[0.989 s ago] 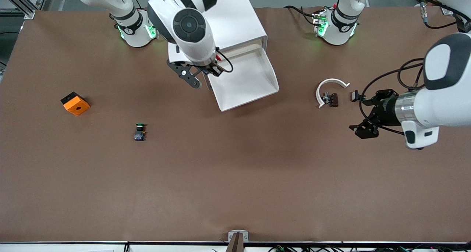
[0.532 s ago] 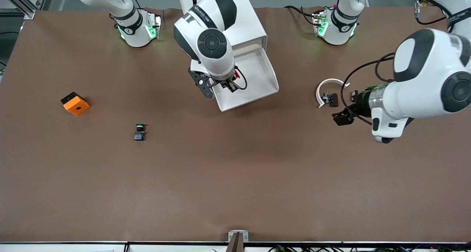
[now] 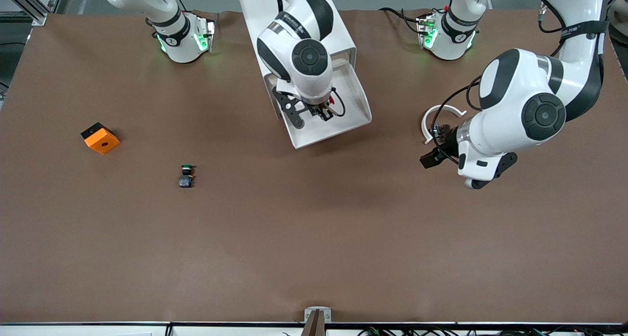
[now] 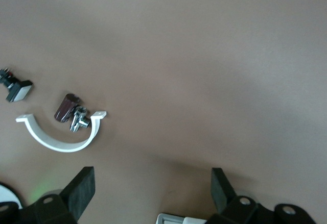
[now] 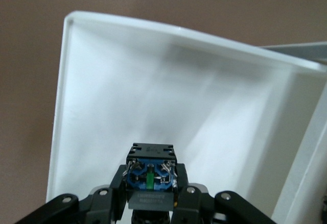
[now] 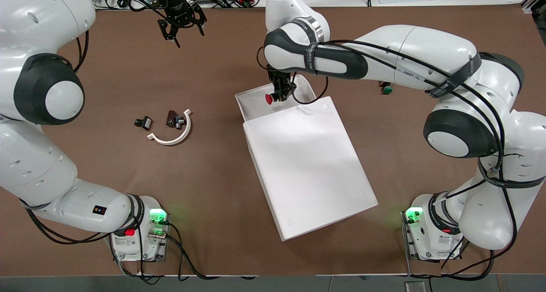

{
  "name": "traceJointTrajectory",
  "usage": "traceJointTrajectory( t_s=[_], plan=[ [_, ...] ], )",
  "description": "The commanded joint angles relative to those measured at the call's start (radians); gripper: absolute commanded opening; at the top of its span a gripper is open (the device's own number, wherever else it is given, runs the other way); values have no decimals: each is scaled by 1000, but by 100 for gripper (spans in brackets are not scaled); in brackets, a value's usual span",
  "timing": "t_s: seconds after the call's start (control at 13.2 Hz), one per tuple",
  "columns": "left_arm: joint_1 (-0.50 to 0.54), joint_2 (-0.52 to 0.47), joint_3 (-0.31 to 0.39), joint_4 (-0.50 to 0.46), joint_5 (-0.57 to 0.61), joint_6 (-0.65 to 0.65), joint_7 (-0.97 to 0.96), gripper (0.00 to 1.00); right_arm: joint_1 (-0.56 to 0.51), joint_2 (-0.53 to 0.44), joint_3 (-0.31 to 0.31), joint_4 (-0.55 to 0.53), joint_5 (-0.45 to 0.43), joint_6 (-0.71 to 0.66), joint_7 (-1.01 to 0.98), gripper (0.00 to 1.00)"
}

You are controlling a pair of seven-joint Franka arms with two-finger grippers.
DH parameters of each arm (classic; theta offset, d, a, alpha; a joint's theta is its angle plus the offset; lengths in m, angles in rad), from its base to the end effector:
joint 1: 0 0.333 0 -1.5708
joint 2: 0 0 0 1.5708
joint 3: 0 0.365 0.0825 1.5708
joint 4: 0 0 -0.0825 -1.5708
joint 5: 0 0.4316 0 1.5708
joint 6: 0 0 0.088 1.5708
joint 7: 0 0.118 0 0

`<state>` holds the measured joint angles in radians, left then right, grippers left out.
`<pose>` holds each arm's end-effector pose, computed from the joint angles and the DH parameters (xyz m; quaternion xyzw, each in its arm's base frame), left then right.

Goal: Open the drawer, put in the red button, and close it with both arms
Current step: 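Lower the button into the drawer and open the right gripper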

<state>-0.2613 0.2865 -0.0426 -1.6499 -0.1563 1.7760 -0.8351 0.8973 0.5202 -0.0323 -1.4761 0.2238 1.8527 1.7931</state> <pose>0.6482 -0.2165 0.4535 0.9526 0.2823 -0.1109 0.0251 0.4693 0.5871 0.3782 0.8706 -0.4772 -0.1109 0.0459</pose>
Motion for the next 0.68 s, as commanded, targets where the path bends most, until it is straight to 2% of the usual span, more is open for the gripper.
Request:
traceJointTrajectory(
  t_s=[0.0, 0.38, 0.46, 0.53, 0.61],
  plan=[
    [2, -32, -28, -82, 18, 85, 22, 100, 12, 23, -15, 33, 11, -3, 14, 13],
    [-42, 17, -57, -97, 17, 170, 7, 100, 15, 49, -15, 31, -14, 3, 14, 19],
    [-50, 25, -57, -99, 17, 183, 5, 100, 23, 55, -15, 31, -15, 2, 14, 27],
    [-53, 31, -57, -99, 17, 186, 4, 100, 34, 63, -17, 33, -18, 3, 14, 42],
    [-59, 33, -57, -102, 17, 192, 4, 100, 35, 64, -17, 33, -18, 3, 14, 62]
  ],
)
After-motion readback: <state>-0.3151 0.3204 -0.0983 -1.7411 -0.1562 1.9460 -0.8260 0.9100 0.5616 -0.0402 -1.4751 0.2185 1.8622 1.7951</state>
